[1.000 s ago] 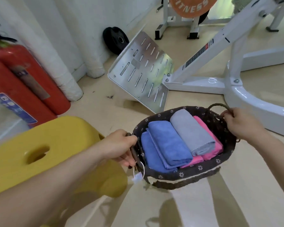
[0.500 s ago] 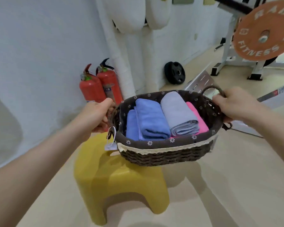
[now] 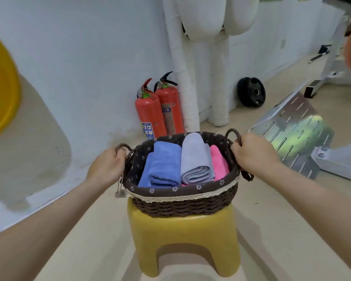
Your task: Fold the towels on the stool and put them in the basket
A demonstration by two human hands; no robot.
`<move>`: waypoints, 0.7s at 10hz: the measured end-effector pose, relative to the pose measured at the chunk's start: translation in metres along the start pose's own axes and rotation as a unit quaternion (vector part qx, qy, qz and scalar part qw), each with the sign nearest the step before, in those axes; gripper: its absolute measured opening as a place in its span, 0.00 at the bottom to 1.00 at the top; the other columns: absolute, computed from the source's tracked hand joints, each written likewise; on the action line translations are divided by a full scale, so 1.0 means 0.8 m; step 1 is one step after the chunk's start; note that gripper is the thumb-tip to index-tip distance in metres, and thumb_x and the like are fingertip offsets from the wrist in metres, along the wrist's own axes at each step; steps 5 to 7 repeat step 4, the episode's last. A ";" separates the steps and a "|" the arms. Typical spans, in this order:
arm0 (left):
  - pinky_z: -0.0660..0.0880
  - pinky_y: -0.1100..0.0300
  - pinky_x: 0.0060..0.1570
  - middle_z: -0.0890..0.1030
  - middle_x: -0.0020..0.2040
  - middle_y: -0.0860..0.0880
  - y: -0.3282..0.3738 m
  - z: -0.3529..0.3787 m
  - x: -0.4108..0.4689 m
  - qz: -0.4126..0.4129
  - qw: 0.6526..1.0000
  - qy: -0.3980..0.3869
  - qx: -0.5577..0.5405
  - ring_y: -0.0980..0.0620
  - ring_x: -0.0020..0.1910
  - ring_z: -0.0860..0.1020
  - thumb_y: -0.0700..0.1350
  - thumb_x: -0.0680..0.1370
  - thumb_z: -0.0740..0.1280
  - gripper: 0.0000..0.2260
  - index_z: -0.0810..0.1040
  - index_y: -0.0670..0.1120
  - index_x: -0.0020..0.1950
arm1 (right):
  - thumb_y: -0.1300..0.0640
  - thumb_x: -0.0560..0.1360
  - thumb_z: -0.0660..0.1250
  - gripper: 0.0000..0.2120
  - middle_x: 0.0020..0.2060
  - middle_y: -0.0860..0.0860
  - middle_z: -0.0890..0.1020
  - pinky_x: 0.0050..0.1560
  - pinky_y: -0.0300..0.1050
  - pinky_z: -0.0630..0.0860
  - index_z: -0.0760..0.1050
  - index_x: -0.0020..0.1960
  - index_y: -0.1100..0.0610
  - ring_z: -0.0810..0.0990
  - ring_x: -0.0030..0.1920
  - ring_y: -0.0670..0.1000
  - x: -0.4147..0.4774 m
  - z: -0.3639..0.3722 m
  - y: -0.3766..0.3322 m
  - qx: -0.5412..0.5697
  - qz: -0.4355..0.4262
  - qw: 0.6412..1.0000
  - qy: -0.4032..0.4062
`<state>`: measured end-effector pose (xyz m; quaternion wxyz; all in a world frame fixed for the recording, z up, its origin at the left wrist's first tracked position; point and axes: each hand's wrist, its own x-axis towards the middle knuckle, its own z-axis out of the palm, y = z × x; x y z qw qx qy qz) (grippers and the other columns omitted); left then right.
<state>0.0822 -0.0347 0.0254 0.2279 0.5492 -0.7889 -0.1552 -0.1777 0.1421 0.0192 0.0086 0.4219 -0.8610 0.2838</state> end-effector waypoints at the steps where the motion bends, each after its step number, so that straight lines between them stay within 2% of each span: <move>1: 0.72 0.49 0.53 0.79 0.57 0.44 -0.005 -0.002 0.001 0.039 0.999 0.004 0.034 0.40 0.55 0.77 0.45 0.80 0.53 0.14 0.67 0.50 0.65 | 0.57 0.76 0.57 0.17 0.25 0.53 0.67 0.31 0.47 0.61 0.61 0.29 0.57 0.69 0.33 0.60 0.003 0.007 0.005 -0.017 -0.003 1.000 0.013; 2: 0.74 0.50 0.48 0.81 0.45 0.47 -0.019 -0.007 0.010 0.085 0.991 -0.025 0.104 0.41 0.45 0.79 0.43 0.78 0.51 0.15 0.65 0.56 0.63 | 0.57 0.76 0.57 0.19 0.24 0.54 0.67 0.26 0.46 0.57 0.61 0.28 0.58 0.68 0.27 0.57 0.010 0.009 0.009 0.003 -0.028 1.000 0.013; 3: 0.75 0.52 0.45 0.78 0.36 0.53 -0.019 -0.016 0.007 0.087 0.986 -0.066 0.129 0.43 0.40 0.80 0.43 0.78 0.51 0.14 0.67 0.58 0.59 | 0.55 0.76 0.58 0.19 0.24 0.56 0.71 0.26 0.45 0.62 0.64 0.29 0.60 0.69 0.28 0.56 0.009 0.011 0.007 0.001 -0.026 1.000 -0.005; 4: 0.75 0.52 0.49 0.82 0.42 0.48 -0.020 -0.021 0.015 0.084 0.988 -0.093 0.085 0.46 0.41 0.81 0.48 0.80 0.51 0.11 0.66 0.59 0.58 | 0.46 0.78 0.57 0.22 0.31 0.58 0.81 0.37 0.49 0.78 0.74 0.37 0.62 0.81 0.32 0.57 0.009 0.001 0.011 0.078 -0.016 0.993 -0.082; 7: 0.75 0.52 0.49 0.82 0.42 0.48 -0.020 -0.021 0.015 0.084 0.988 -0.093 0.085 0.46 0.41 0.81 0.48 0.80 0.51 0.11 0.66 0.59 0.58 | 0.46 0.78 0.57 0.22 0.31 0.58 0.81 0.37 0.49 0.78 0.74 0.37 0.62 0.81 0.32 0.57 0.009 0.001 0.011 0.078 -0.016 0.993 -0.082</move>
